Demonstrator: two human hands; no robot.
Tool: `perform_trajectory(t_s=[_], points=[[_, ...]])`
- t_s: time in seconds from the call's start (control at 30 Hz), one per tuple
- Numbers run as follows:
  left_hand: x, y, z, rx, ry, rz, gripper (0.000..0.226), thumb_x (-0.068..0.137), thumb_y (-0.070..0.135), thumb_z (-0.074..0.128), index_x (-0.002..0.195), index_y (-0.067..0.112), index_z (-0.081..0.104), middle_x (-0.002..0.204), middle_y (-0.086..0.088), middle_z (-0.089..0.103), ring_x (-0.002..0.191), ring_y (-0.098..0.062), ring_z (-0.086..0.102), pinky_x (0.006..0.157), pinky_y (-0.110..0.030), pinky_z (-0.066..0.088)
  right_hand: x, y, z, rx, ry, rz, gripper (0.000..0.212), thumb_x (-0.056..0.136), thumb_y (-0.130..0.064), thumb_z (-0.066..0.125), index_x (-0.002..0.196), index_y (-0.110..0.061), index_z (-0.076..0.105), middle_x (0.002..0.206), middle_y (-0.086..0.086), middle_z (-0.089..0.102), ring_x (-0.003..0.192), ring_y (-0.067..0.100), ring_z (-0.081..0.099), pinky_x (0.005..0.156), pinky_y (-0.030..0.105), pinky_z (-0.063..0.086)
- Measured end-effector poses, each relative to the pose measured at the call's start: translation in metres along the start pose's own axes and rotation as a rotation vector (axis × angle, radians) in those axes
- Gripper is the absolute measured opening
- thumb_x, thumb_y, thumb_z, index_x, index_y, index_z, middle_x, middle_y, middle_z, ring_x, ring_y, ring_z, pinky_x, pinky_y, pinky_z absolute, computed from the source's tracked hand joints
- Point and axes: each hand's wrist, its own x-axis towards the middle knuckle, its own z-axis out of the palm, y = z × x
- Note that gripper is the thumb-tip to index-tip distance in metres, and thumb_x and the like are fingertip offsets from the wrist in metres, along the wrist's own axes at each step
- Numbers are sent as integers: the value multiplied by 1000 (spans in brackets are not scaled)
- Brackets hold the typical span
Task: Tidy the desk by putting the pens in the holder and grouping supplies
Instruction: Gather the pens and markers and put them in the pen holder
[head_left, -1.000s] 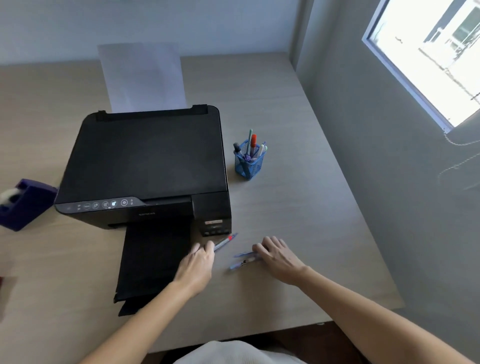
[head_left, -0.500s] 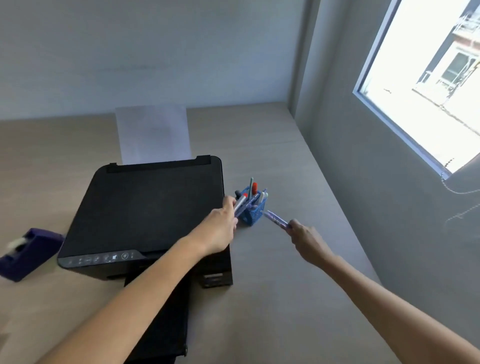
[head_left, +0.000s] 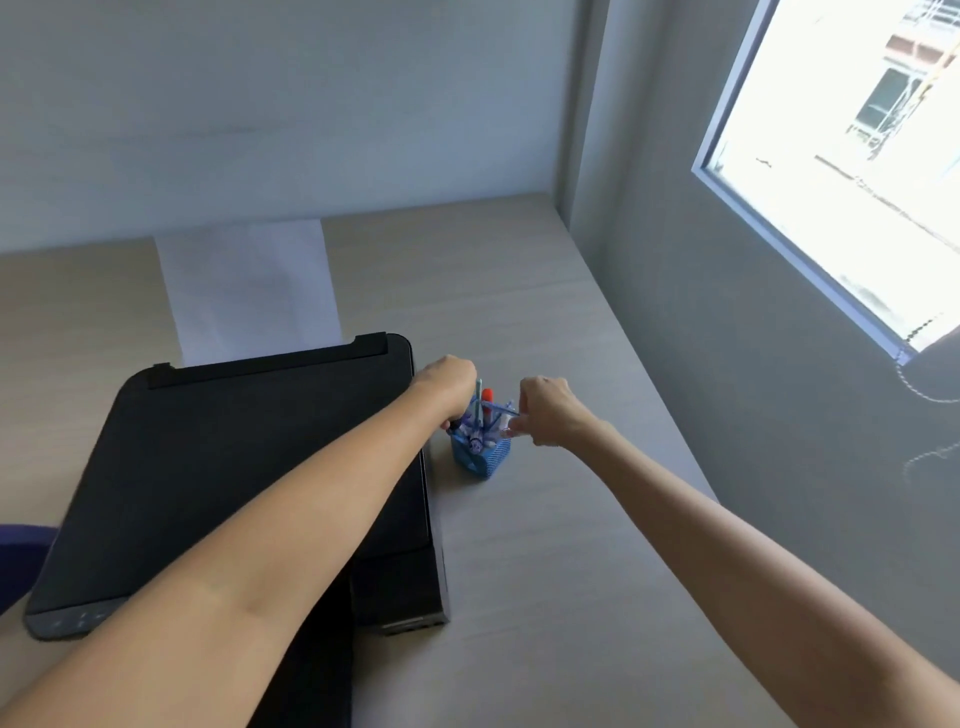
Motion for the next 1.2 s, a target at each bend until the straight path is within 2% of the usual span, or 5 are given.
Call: perform_trajectory(t_s=[0.1, 0.33, 0.67, 0.87, 1.2], points=[[17, 3, 6, 19, 23, 27, 28, 80, -3, 68, 107, 3, 68, 106, -17, 69, 92, -33, 71, 83, -39, 59, 13, -6, -1, 56, 58, 25, 18, 82, -10, 69, 89, 6, 66, 80, 17, 61, 67, 30, 60, 66, 37, 58], [36, -2, 20, 25, -76, 79, 22, 75, 4, 72, 76, 23, 60, 105, -11, 66, 90, -30, 65, 66, -32, 48, 22, -12, 22, -5, 129, 37, 34, 76, 15, 49, 49, -3, 38, 50, 7, 34, 48, 25, 37, 40, 24, 29], [44, -18, 8, -461, -140, -131, 39, 95, 6, 47, 133, 4, 43, 128, -26, 55, 78, -29, 53, 73, -36, 55, 22, 4, 47, 218, 328, -108, 25, 84, 5, 46, 61, 5, 55, 62, 20, 54, 65, 28, 41, 59, 36, 37], [37, -6, 23, -764, -352, -319, 61, 102, 42, 22, 151, 5, 19, 152, -34, 26, 124, -57, 47, 93, -55, 51, 10, 13, 59, 553, 441, 140, 24, 97, -17, 44, 102, -3, 63, 97, 9, 54, 86, 23, 51, 78, 31, 41], [31, -1, 29, -1183, -378, -554, 70, 97, 56, 9, 153, 14, 12, 157, -26, 20, 123, -57, 48, 104, -64, 39, 47, 28, 85, 1039, -17, 316, 75, 86, -62, 30, 91, 1, 71, 104, 29, 69, 82, 35, 69, 78, 43, 60]])
